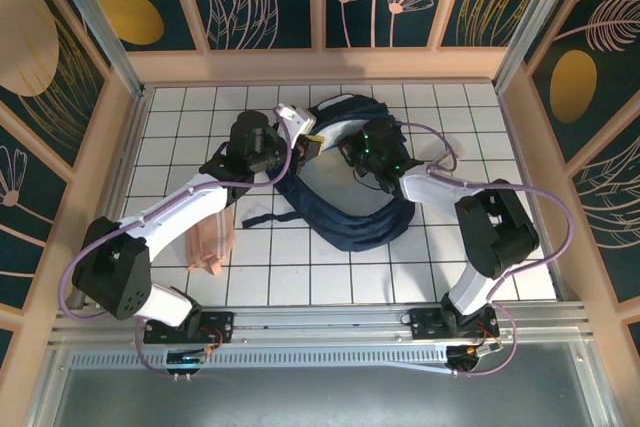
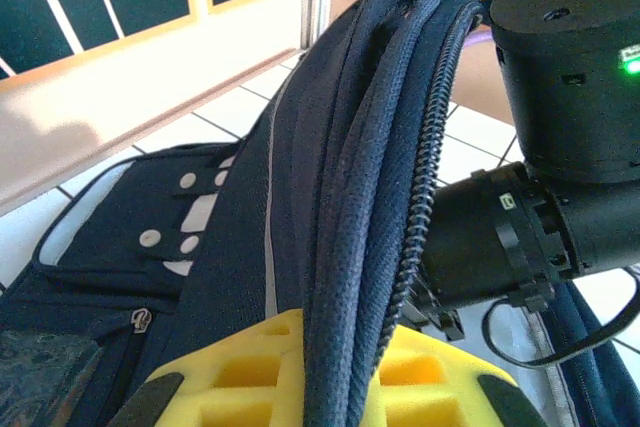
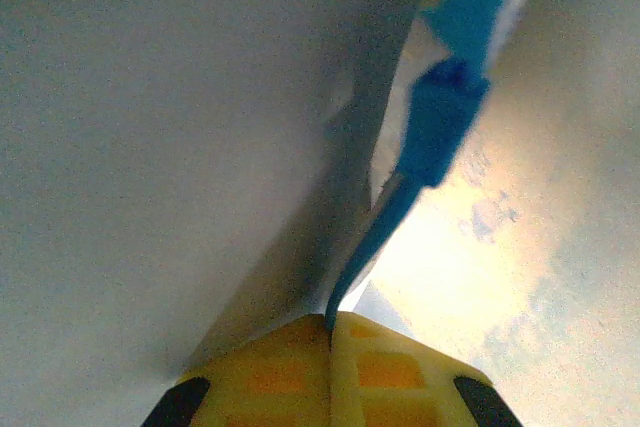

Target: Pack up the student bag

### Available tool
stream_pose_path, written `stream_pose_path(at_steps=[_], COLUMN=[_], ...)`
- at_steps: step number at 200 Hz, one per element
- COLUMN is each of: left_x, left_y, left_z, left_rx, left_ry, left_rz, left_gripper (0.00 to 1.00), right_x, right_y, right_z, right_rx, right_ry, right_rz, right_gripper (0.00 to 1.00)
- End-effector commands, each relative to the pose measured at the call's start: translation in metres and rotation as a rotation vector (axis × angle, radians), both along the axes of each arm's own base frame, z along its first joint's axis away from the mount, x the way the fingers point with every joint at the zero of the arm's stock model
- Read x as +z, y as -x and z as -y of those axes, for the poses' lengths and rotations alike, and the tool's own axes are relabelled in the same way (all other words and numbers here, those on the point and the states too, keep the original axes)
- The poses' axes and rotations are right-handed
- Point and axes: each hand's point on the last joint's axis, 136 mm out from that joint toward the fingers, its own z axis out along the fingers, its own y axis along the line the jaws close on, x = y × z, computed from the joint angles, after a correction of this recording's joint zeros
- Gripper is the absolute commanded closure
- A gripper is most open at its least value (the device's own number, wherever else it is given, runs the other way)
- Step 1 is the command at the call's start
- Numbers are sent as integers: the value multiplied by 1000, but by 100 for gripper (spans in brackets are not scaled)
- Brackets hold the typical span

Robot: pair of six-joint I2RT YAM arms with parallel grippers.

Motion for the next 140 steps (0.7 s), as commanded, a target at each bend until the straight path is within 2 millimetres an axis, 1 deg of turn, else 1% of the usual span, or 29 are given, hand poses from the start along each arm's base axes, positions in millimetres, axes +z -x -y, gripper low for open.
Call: stream_pose_path(at_steps=[1,38,54,79,93,105,112,121,123,132,140], left_x=[95,104,104,102,103,105,107,107,107,108,106], left_y=[12,11,10,11,13,15,16,15,15,15,14], left_z=[1,-3,-3,0,0,-1,-2,-2,-3,-3,-3], left_rx=[-47,-23,-21,-38,-42,-43,-41,-37,-36,-34,-30], left_ry=[185,194,204,214,225,238,242,239,239,235,230], left_rz=[221,239,240,233,243,256,265,268,269,274,272], left_gripper=[100,100,100,100,100,100,100,100,100,100,100], right_x=[22,9,0,-1,-11,-22,-31,-45,-47,-57,-61], right_y=[-28,-41,-43,-40,-41,-41,-41,-41,-41,-42,-43], right_z=[-1,-6,-10,-30,-46,-54,-51,-41,-39,-29,-22], right_rx=[-42,-45,-14,96,180,220,202,150,140,106,90], right_ry=[-79,-84,-84,-153,-174,-183,-175,-142,-132,-85,-46], right_rz=[112,111,131,205,186,154,130,92,84,47,29], right_gripper=[100,100,100,100,100,100,100,100,99,86,79])
